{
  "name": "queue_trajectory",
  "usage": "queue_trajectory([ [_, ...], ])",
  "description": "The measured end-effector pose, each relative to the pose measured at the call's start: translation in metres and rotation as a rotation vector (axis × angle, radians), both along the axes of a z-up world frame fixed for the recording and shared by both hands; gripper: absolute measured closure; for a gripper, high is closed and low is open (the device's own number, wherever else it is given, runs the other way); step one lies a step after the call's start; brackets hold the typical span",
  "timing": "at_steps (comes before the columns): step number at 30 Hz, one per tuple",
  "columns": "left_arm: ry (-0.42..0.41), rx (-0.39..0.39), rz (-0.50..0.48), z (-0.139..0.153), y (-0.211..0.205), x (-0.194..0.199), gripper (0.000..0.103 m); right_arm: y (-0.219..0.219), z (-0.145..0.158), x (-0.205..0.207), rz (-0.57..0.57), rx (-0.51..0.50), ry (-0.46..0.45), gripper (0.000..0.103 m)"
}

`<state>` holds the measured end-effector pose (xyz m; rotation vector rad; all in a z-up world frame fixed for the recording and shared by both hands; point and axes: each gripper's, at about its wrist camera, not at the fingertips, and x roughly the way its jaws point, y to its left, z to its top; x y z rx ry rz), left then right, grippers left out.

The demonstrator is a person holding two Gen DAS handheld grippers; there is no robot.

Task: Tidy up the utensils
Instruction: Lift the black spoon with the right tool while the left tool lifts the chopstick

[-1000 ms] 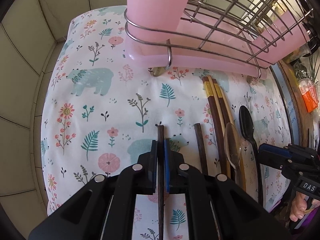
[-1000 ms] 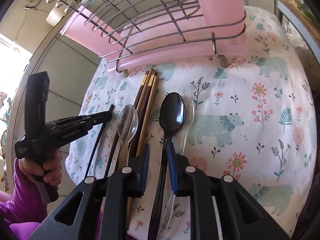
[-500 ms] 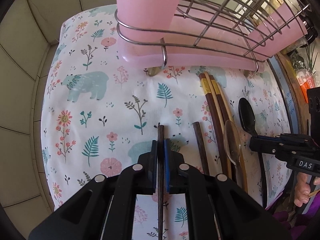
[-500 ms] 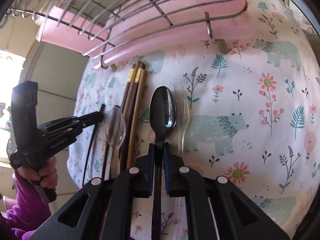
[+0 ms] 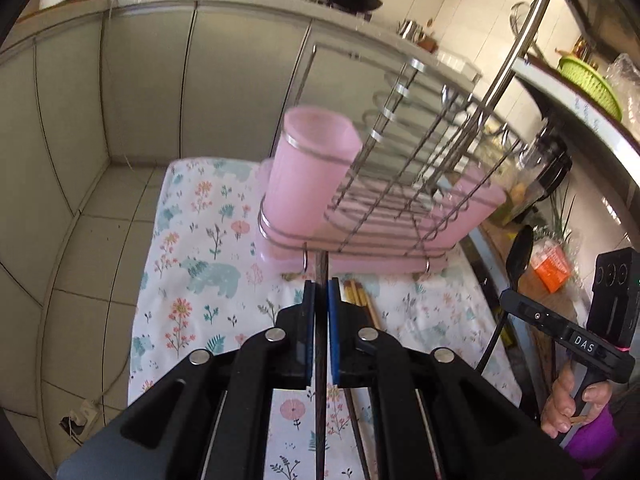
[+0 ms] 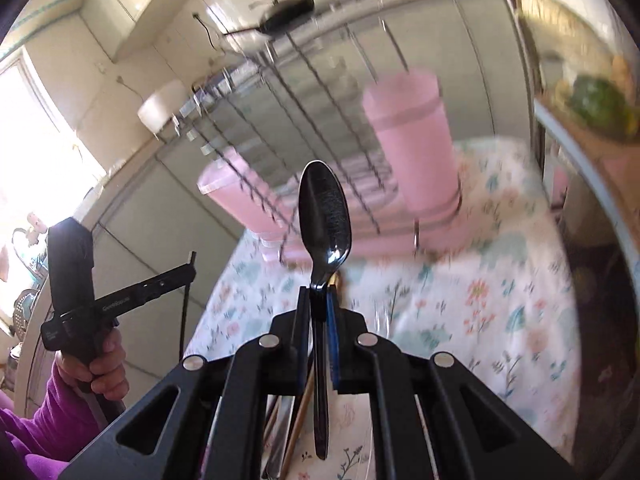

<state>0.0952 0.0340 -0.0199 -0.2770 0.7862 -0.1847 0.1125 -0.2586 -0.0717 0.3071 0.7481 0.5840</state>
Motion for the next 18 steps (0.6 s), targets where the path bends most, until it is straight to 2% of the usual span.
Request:
queue_trajectory([
  [1,-0.047,-0.011,0.012,0.013,0.003,-0.002,0.098,-0.001,0.010,0.000,-0.010,-0.001,-0.029,0.099],
  [5,-0.198,-0.037,0.041,0.057,0.006,-0.006,0.098,-0.007,0.051,0.001,-0.055,-0.005,-0.162,0.099],
  [8,-0.292,-0.048,0.064,0.088,0.007,-0.004,0.098,-0.015,0.077,0.013,-0.086,0.001,-0.224,0.099],
  [15,-0.452,-0.081,0.135,0.140,0.014,0.019,0.098,-0.036,0.140,0.033,-0.174,0.016,-0.389,0.099],
  [18,-0.502,-0.094,0.172,0.151,0.016,0.036,0.098,-0.041,0.153,0.046,-0.217,0.001,-0.438,0.099],
])
